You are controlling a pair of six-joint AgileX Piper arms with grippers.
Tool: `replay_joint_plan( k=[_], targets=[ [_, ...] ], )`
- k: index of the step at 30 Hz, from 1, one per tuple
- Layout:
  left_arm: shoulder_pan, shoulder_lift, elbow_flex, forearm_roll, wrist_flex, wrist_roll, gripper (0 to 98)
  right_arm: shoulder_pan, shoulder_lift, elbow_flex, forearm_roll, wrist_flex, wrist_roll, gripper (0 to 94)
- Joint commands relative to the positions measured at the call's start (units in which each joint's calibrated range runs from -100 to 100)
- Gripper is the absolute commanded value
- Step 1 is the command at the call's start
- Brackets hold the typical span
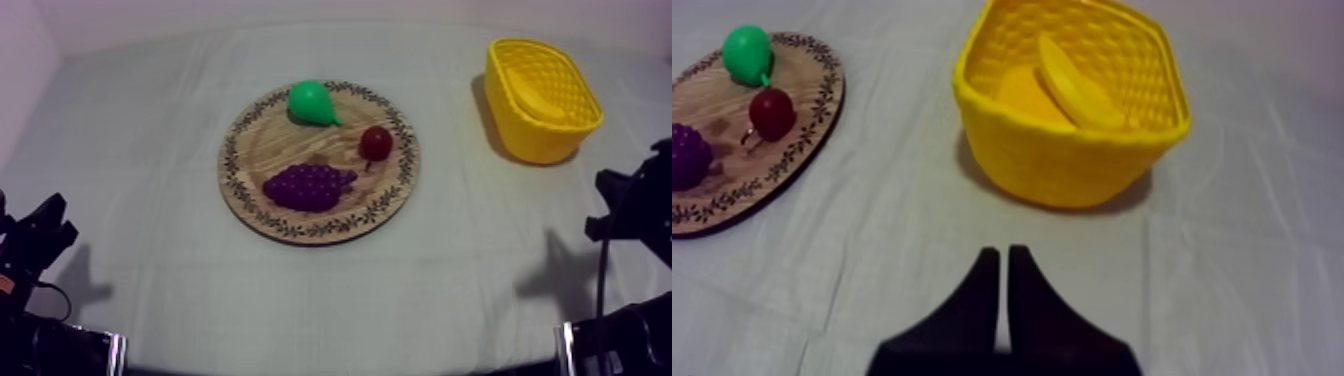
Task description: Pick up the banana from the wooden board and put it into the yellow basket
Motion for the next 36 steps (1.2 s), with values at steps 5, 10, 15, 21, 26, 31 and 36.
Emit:
replay_joint_plan(
  k=[5, 10, 15, 21, 26, 31, 36],
  targets=[
    [0.0, 0.0, 0.0, 0.0, 0.0, 0.0, 0.0, 0.5, -9.7, 5.8, -0.9, 2.8, 0.5, 0.3],
    [0.0, 0.0, 0.0, 0.0, 0.0, 0.0, 0.0, 1.1, -12.9, 6.0, -1.0, 4.6, 0.6, 0.2],
    [0.0, 0.0, 0.0, 0.0, 0.0, 0.0, 0.0, 1.2, -14.3, 5.9, -1.0, 5.1, 2.5, 0.2],
    [0.0, 0.0, 0.0, 0.0, 0.0, 0.0, 0.0, 1.0, -14.6, 6.3, -1.0, 3.5, 5.0, 0.3],
    [0.0, 0.0, 0.0, 0.0, 0.0, 0.0, 0.0, 1.0, -14.6, 6.3, -1.0, 3.3, 4.6, 0.3],
    [0.0, 0.0, 0.0, 0.0, 0.0, 0.0, 0.0, 1.0, -14.6, 6.3, -1.0, 3.3, 4.2, 0.3],
    [0.0, 0.0, 0.0, 0.0, 0.0, 0.0, 0.0, 1.0, -14.6, 6.4, -1.1, 3.3, 4.1, 0.3]
  ],
)
